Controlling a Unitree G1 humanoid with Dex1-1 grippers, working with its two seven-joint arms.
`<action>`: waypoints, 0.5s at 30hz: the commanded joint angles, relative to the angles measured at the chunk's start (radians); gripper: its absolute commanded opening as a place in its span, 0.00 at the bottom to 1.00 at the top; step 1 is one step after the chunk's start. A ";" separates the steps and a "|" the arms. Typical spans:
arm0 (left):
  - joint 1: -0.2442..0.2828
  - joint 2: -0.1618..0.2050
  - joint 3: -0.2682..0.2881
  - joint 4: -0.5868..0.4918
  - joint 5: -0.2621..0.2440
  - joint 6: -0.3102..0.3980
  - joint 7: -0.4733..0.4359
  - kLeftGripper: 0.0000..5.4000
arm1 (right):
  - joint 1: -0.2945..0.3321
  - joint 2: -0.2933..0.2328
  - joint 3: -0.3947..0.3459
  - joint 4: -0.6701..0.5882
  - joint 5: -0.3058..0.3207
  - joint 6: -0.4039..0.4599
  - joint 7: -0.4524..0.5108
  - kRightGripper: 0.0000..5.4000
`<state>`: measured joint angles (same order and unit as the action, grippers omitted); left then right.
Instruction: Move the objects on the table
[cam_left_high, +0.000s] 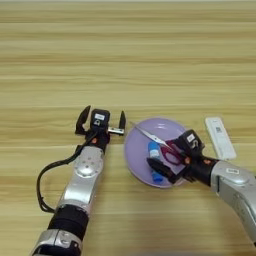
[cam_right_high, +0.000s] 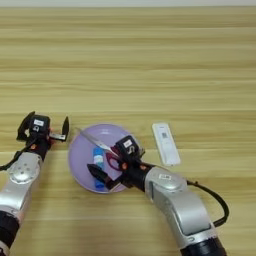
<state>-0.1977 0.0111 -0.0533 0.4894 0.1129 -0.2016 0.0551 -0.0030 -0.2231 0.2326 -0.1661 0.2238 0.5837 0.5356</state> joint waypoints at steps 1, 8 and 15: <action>-0.013 -0.003 -0.005 -0.002 0.007 0.012 0.004 0.99 | -0.019 -0.001 0.006 0.025 0.030 0.049 0.022 1.00; -0.012 -0.005 -0.008 -0.005 0.008 0.012 0.007 0.99 | -0.038 0.005 0.005 0.062 0.055 0.096 0.043 1.00; -0.012 -0.007 -0.011 -0.007 0.009 0.015 0.010 0.99 | -0.046 0.006 0.006 0.076 0.069 0.115 0.056 1.00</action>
<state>-0.2014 0.0099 -0.0594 0.4894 0.1138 -0.2016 0.0583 -0.0352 -0.2149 0.2374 -0.1008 0.2805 0.6861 0.5845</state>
